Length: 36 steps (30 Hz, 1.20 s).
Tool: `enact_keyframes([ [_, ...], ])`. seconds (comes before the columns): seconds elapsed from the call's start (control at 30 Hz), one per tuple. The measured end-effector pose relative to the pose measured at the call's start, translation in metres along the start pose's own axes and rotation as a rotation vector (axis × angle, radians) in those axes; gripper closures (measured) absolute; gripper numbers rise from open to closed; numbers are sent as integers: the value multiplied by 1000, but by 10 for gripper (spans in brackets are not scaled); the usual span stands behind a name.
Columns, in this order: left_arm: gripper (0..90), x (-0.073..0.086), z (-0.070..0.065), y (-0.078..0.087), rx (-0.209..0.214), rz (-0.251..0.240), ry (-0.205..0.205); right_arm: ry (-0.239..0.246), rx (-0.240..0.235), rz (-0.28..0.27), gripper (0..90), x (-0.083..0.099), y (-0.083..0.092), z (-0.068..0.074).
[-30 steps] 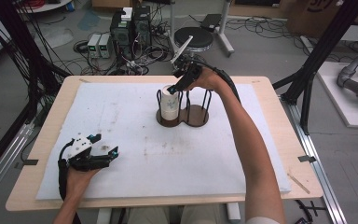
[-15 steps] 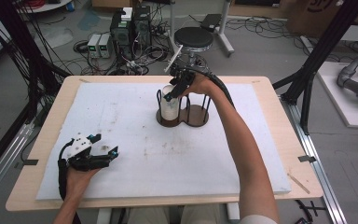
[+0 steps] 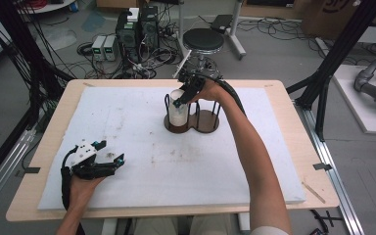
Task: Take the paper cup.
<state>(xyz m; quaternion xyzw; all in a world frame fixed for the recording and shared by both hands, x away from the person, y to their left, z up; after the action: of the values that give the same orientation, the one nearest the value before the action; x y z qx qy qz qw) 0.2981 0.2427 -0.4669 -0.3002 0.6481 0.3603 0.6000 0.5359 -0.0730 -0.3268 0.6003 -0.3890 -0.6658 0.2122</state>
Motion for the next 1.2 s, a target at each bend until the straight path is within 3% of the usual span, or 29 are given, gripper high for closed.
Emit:
enact_keyframes([
  [0.3, 146, 0, 0, 0, 0, 4, 3, 17, 4, -6, 348, 0, 1, -2],
  [0.47, 147, 0, 0, 0, -1, 4, 2, -5, 14, -11, 361, -4, 5, 0],
  [0.6, 147, 0, 0, 0, -2, 6, 1, 16, 26, -15, 369, -7, 9, 0],
  [0.73, 147, 0, 0, 0, -3, 6, 0, 5, 33, -18, 372, -9, 13, 1],
  [1.03, 146, 0, 0, -1, -5, 5, 1, -15, 67, -94, 378, -28, 54, 1],
  [1.2, 147, 0, 0, 0, -5, 3, 2, 2, 91, -167, 378, -46, 89, 3],
])
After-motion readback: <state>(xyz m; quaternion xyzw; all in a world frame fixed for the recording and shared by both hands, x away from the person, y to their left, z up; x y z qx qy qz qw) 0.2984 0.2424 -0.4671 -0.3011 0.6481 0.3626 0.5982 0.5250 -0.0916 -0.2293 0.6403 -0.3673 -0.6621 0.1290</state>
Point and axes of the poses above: each handheld gripper's, and its own axes: y roughly backward along the jaws, x roughly out of its underside, z roughly to its left, the point moved 1 cm from there along -y, roughly forward along the jaws, and after that the axes turned 13 degrees about -z, right-handed, at the moved point
